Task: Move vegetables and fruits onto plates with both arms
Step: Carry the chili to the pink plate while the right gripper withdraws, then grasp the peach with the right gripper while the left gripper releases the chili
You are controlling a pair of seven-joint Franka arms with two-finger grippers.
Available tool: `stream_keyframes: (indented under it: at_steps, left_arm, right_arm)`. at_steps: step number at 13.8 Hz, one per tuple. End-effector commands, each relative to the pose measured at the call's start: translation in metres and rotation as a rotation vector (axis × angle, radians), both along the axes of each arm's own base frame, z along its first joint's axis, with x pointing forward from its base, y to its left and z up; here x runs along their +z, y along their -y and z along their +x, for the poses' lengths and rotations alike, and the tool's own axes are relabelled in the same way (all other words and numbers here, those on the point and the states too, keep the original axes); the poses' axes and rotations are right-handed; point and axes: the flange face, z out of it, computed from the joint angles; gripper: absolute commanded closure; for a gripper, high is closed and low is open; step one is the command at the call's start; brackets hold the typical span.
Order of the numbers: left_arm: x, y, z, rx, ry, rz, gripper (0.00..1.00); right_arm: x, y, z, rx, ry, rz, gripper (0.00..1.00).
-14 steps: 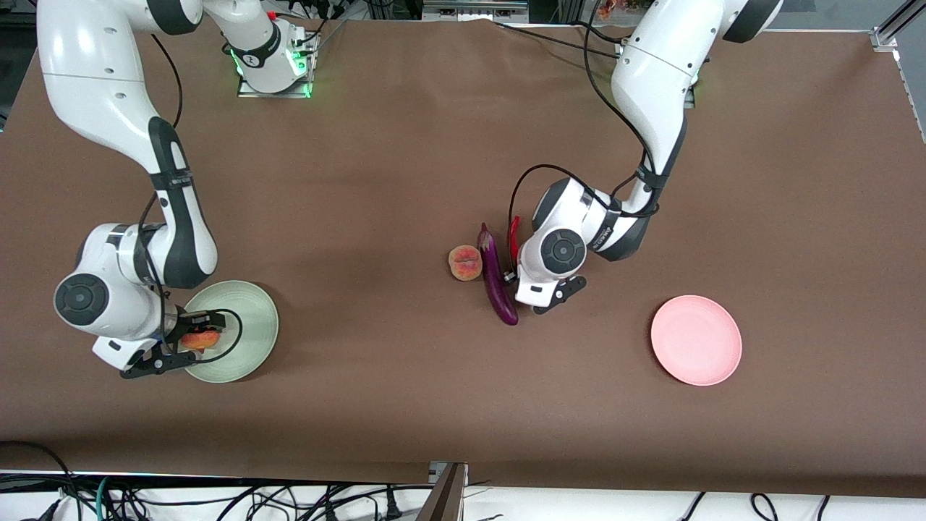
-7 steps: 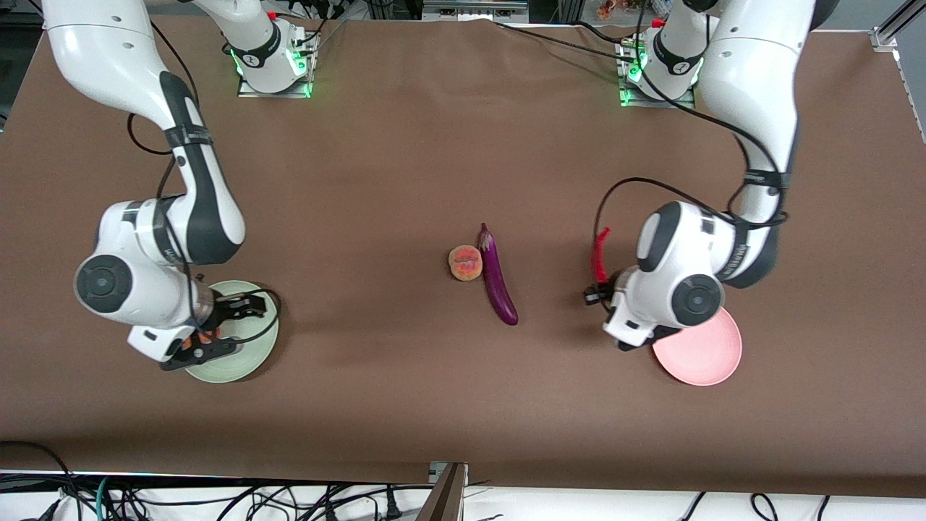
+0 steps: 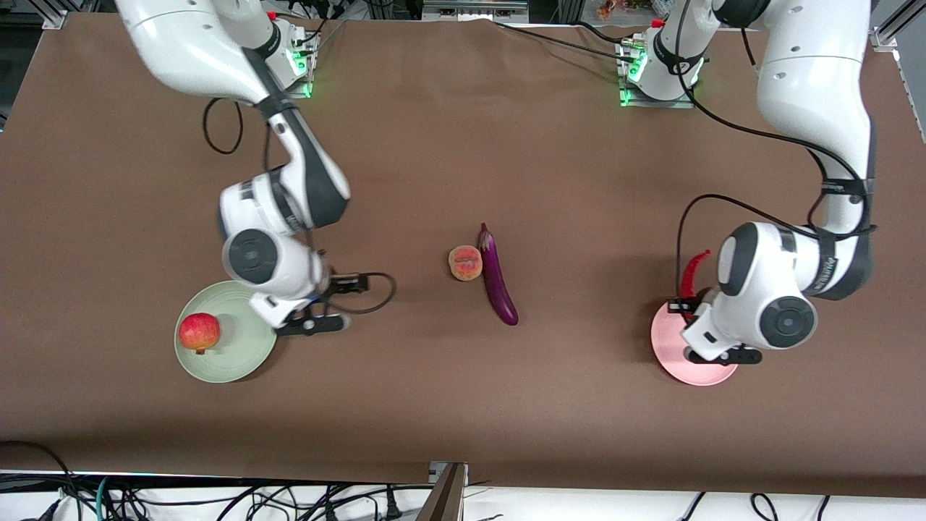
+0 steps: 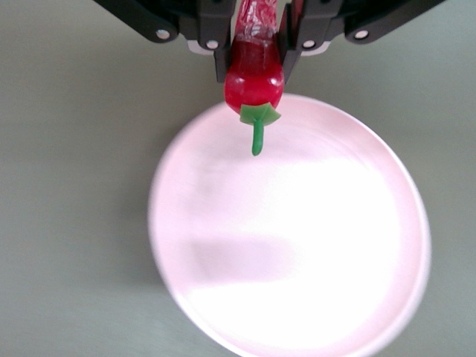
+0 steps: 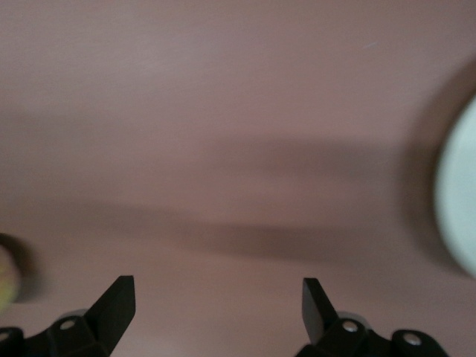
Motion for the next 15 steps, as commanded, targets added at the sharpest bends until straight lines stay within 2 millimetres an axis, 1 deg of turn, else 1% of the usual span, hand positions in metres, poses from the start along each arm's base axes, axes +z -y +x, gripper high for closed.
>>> stream_keyframes:
  at_steps: [1,2,4,5,6,7,8,10,11,12,13,14,15]
  left_arm:
    - [-0.016,-0.031,0.008,-0.077,0.029,-0.004,1.00]
    - [-0.022,-0.034,0.010,-0.082,0.034,-0.008,1.00]
    - [-0.037,-0.035,0.020,-0.089,0.105,-0.007,1.00]
    - [-0.043,-0.044,0.026,-0.092,0.151,0.001,1.00]
    - [-0.048,-0.055,0.033,-0.108,0.194,0.015,1.00]
    - [-0.052,-0.058,0.042,-0.132,0.220,0.016,1.00]
    - [-0.054,-0.060,0.047,-0.141,0.228,0.016,1.00]
    - [-0.059,-0.059,0.047,-0.135,0.224,0.013,1.00]
    - [-0.061,-0.057,0.046,-0.133,0.220,0.008,1.00]
    - [-0.062,-0.057,0.045,-0.133,0.218,0.009,0.72]
    - [-0.062,-0.051,0.045,-0.140,0.212,0.008,0.53]
    - [-0.059,-0.043,0.045,-0.151,0.203,0.011,0.52]
    - [-0.058,-0.029,0.044,-0.168,0.184,0.012,0.50]
  right_arm:
    - [-0.011,-0.064,-0.026,-0.072,0.044,0.018,0.01]
    - [-0.020,-0.086,-0.036,-0.103,0.054,0.023,0.01]
    - [-0.031,-0.123,-0.053,-0.157,0.097,0.053,0.01]
    - [-0.034,-0.145,-0.065,-0.172,0.120,0.076,0.01]
    - [-0.042,-0.163,-0.076,-0.184,0.132,0.088,0.01]
    - [-0.048,-0.174,-0.084,-0.204,0.140,0.099,0.01]
    - [-0.053,-0.182,-0.089,-0.215,0.143,0.104,0.01]
    - [-0.062,-0.194,-0.100,-0.199,0.145,0.106,0.01]
    - [-0.066,-0.195,-0.101,-0.196,0.146,0.108,0.01]
    - [-0.072,-0.199,-0.105,-0.189,0.146,0.108,0.01]
    - [-0.073,-0.205,-0.109,-0.181,0.150,0.113,0.01]
    - [-0.077,-0.206,-0.111,-0.177,0.151,0.110,0.01]
    - [-0.080,-0.205,-0.111,-0.175,0.150,0.105,0.01]
